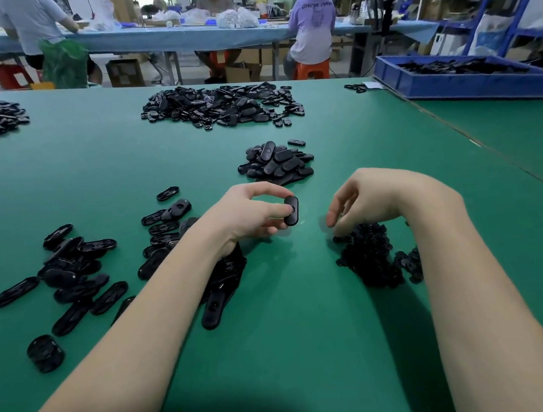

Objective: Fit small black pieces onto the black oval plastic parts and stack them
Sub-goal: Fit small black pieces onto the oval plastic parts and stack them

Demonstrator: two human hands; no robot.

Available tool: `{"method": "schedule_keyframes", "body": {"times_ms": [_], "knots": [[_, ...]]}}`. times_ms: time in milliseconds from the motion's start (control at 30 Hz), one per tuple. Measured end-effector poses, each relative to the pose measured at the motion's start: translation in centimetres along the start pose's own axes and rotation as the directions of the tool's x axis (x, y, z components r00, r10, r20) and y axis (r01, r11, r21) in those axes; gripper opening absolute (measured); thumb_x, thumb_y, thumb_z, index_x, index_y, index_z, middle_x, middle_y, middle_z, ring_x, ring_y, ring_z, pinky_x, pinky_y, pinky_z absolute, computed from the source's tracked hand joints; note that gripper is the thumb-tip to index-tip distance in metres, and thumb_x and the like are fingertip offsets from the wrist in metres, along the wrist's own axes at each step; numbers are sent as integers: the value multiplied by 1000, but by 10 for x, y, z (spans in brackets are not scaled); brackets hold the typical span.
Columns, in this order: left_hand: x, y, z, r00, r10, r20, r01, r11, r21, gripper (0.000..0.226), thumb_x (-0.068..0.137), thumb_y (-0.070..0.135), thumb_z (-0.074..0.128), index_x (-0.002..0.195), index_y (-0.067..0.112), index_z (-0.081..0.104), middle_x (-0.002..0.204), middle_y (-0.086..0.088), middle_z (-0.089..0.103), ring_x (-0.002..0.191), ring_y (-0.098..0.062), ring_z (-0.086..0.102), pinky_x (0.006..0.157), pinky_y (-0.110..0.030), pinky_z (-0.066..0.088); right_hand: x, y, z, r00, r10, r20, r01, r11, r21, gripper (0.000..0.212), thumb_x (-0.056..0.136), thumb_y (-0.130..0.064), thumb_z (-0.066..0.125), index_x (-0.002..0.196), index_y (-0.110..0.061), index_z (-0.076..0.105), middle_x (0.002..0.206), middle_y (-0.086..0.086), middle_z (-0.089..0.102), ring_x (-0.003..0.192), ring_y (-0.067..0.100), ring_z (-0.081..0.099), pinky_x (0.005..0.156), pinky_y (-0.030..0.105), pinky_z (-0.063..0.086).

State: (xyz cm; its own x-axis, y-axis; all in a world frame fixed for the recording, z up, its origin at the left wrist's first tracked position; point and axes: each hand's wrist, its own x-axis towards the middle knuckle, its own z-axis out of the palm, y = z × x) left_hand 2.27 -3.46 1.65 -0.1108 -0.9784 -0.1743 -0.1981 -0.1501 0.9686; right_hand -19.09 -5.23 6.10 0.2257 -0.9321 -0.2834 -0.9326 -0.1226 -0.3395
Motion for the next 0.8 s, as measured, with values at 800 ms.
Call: {"method": "schedule_keyframes", "body": {"times_ms": [800], "knots": [[-2, 3, 4, 998, 35, -44, -42, 986, -163, 13, 98, 4, 62, 110, 6, 67, 93, -14, 70, 78, -28, 77, 59, -24, 59, 3, 3, 11, 995, -60, -82, 83, 946, 312, 4, 87, -27, 76, 85, -29, 73, 73, -8, 64, 50, 8, 47, 54, 21, 38]]}}
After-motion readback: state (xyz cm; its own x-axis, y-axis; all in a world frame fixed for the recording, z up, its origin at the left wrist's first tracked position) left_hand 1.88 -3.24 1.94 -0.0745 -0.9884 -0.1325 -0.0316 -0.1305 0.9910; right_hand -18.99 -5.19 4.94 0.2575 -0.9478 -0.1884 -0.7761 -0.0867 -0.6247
